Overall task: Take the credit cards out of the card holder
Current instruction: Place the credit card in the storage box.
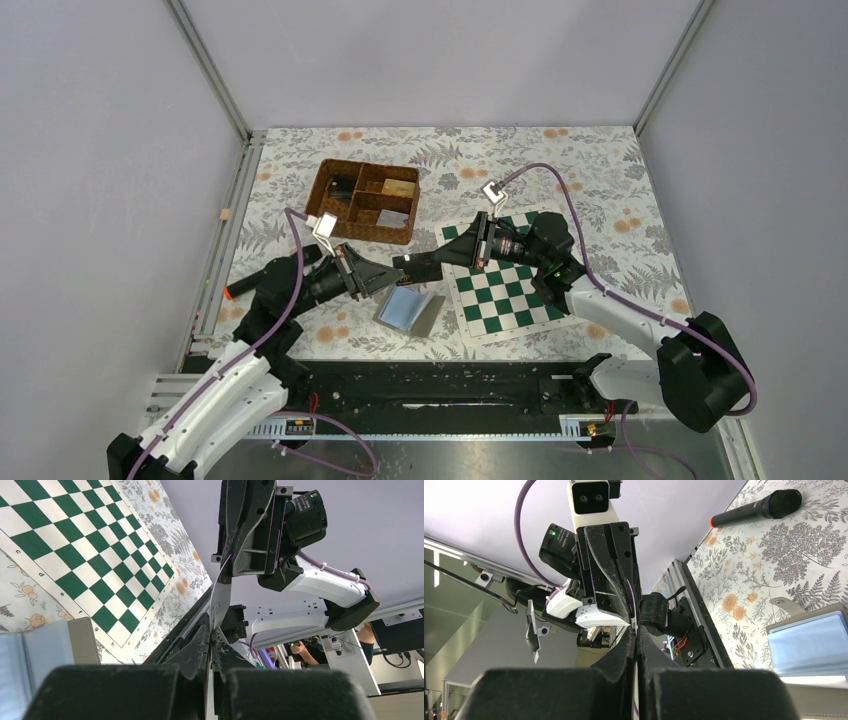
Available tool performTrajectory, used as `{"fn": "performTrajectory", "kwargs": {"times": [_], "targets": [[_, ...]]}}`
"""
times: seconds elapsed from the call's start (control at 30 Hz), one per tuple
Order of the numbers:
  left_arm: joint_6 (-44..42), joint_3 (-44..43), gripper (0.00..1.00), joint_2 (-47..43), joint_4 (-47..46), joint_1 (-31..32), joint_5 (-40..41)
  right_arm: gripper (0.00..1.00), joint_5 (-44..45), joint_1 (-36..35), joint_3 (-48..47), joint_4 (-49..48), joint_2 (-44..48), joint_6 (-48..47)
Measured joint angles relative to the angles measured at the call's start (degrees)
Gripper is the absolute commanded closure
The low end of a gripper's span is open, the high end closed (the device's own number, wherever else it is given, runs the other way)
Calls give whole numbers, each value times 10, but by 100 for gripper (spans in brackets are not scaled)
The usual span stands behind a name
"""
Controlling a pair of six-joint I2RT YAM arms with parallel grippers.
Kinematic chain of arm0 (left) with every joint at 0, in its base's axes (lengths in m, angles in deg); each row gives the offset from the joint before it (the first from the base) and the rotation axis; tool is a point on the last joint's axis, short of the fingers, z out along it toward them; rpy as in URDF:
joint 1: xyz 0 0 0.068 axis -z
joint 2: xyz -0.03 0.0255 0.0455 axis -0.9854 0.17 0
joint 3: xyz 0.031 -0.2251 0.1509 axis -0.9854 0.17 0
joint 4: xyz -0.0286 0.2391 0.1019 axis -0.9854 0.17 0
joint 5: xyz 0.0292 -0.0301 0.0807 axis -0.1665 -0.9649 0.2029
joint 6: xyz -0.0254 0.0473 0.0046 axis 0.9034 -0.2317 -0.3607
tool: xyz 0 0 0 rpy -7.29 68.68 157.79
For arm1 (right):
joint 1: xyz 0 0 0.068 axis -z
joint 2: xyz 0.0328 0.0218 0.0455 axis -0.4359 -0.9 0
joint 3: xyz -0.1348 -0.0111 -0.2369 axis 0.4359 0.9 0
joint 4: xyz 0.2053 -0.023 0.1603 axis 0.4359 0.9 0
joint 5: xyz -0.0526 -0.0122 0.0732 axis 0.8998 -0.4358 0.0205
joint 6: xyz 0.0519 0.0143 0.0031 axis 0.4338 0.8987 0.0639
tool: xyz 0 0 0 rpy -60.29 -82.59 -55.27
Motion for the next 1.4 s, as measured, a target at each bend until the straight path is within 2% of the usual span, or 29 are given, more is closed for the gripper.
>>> {"fn": "performTrajectory", "kwargs": {"times": [0.03,0.1,0.23,0.3,0.33,0.37,0.4,0.63,0.93,1.2,1.4], "targets": [[1,0,100,2,-2,0,0,97,0,1,1,0,0,0],[2,0,100,3,-3,0,1,78,0,2,2,0,0,0],[-10,-3,100,6,16,-8,4,46,3,7,2,2,0,-1],[-31,-25,100,15,64,-23,7,38,10,11,3,9,0,-4],[-45,-42,100,24,87,-32,9,30,11,13,3,16,2,-7],[-61,-65,100,37,115,-46,10,10,14,15,3,30,7,-12],[-80,-90,100,51,140,-65,13,2,19,16,4,43,13,-18],[-228,-267,100,191,290,-196,19,1,36,17,4,130,81,-75],[-387,-450,100,405,448,-299,65,1,37,17,5,237,124,-131],[-443,-624,100,588,503,-377,70,0,47,17,8,313,167,-171],[-463,-739,100,707,540,-390,69,1,56,17,-3,369,168,-195]]}}
